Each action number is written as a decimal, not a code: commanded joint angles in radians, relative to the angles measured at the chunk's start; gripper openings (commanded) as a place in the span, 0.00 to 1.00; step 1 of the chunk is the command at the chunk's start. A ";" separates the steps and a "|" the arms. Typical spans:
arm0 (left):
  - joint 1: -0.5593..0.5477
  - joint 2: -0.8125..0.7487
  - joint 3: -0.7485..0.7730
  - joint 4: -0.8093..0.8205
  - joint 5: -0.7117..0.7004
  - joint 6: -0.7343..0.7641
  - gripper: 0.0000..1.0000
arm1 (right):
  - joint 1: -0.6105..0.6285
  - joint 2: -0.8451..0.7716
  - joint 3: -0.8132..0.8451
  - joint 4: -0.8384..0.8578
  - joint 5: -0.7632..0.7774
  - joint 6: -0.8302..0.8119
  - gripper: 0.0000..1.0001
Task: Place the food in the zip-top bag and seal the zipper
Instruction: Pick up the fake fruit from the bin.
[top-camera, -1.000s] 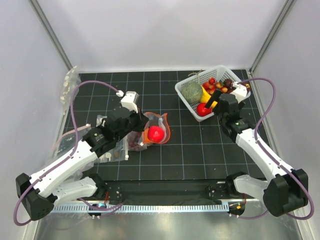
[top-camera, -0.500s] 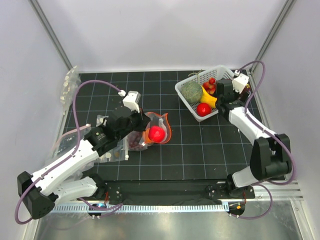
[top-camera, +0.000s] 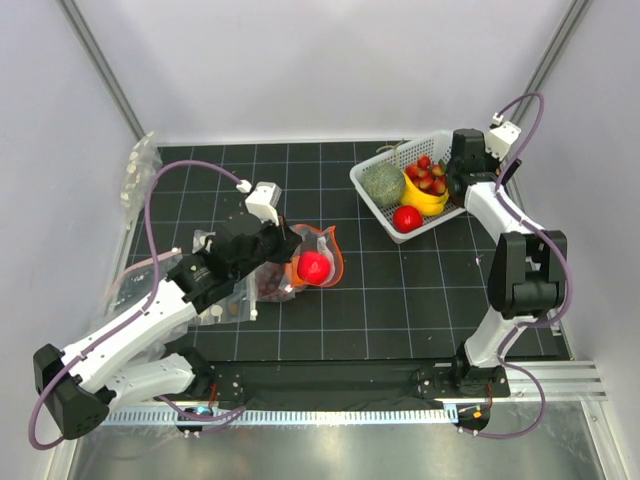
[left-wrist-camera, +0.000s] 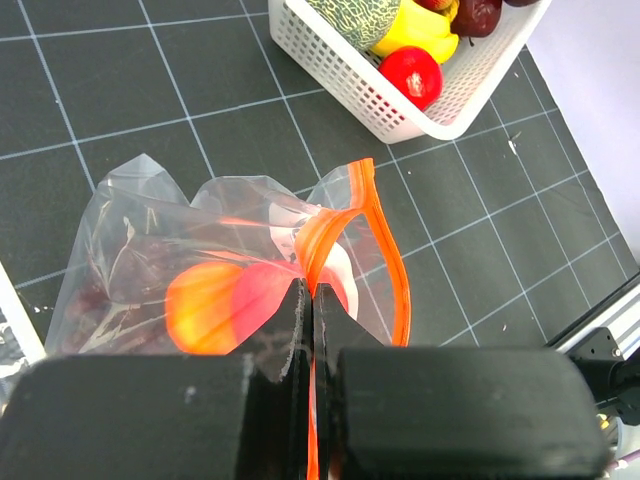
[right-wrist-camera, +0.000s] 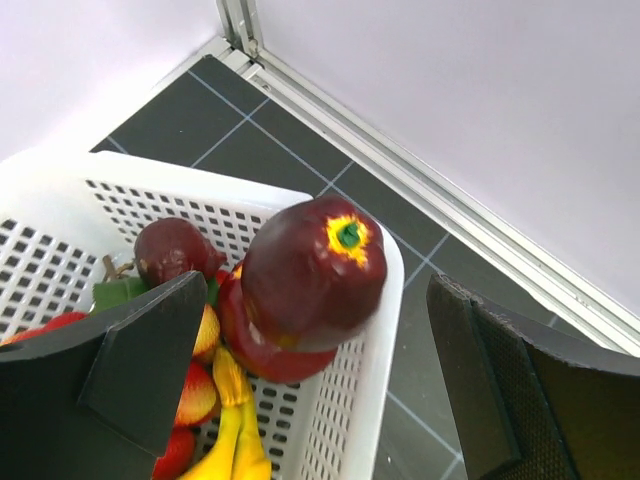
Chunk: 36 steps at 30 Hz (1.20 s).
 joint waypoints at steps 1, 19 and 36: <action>-0.001 0.000 0.007 0.062 0.020 -0.006 0.00 | -0.008 0.053 0.071 0.034 0.029 -0.009 1.00; -0.001 -0.009 0.007 0.062 0.023 -0.009 0.00 | 0.016 -0.027 0.005 0.158 -0.081 0.019 0.49; -0.003 -0.019 0.008 0.048 -0.003 0.003 0.00 | 0.388 -0.550 -0.305 0.132 -0.367 0.060 0.36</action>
